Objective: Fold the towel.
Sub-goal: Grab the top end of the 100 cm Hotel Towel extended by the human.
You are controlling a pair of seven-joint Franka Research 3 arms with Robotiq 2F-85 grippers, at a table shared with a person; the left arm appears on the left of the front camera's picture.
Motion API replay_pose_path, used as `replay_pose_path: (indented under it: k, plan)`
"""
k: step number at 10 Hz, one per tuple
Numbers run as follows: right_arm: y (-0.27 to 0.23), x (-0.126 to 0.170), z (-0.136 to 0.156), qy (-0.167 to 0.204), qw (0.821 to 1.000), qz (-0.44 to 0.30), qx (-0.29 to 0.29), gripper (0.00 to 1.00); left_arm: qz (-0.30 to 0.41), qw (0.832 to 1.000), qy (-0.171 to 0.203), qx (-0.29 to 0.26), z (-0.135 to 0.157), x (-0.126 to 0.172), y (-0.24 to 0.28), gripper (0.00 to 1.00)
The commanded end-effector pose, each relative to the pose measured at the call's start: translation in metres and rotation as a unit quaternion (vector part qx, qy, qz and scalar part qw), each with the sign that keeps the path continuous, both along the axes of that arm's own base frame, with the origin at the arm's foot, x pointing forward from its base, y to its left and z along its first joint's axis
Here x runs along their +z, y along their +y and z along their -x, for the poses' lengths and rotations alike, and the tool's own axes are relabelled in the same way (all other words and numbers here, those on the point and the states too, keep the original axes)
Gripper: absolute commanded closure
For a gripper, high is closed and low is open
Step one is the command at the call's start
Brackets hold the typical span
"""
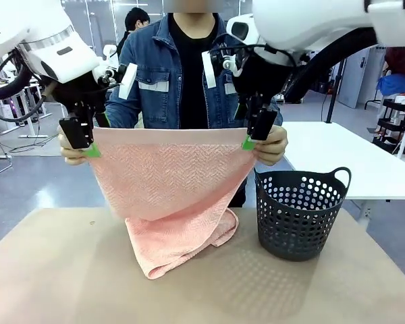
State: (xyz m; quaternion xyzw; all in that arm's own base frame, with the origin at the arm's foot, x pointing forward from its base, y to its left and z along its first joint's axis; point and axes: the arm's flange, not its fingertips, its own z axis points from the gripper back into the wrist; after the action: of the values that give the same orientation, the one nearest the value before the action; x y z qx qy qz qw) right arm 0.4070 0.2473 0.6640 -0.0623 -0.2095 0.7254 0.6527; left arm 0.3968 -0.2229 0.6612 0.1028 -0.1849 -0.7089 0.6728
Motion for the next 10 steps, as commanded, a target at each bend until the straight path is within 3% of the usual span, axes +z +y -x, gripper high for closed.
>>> replay_pose_path:
  k: [1, 3, 4, 5, 6, 7, 8, 9, 10]
  plan:
    - [0.009, -0.008, -0.011, 0.017, 1.0, 0.001, -0.012, 0.0, 0.004, 1.0, 0.0, 0.02, -0.015, -0.003, -0.004, 0.0]
    - [0.013, -0.023, -0.013, 0.038, 0.999, 0.003, -0.011, 0.0, 0.014, 1.0, 0.018, 0.02, -0.023, -0.01, -0.004, 0.0]
    - [0.014, -0.028, -0.012, 0.04, 0.999, 0.007, -0.009, 0.17, 0.014, 0.999, 0.022, 0.029, -0.026, -0.011, -0.001, 0.45]
    - [0.014, -0.033, -0.013, 0.042, 0.999, 0.011, -0.01, 0.59, 0.02, 0.999, 0.025, 0.025, -0.025, -0.011, 0.0, 0.6]
    - [0.014, -0.034, -0.013, 0.042, 0.999, 0.011, -0.012, 0.59, 0.02, 0.999, 0.024, 0.023, -0.023, -0.011, 0.0, 1.0]
    - [0.014, -0.035, -0.012, 0.041, 0.999, 0.01, -0.013, 1.0, 0.021, 0.999, 0.023, 0.021, -0.02, -0.011, 0.0, 1.0]
    - [0.014, -0.035, -0.01, 0.04, 0.999, 0.008, -0.015, 0.76, 0.022, 0.999, 0.021, 0.02, -0.018, -0.013, 0.002, 1.0]
    - [0.014, -0.036, -0.009, 0.039, 0.999, 0.006, -0.017, 1.0, 0.022, 0.999, 0.02, 0.023, -0.015, -0.014, 0.004, 0.87]
    - [0.013, -0.038, -0.008, 0.039, 0.999, 0.005, -0.02, 0.98, 0.022, 0.999, 0.018, 0.024, -0.013, -0.015, 0.007, 0.96]
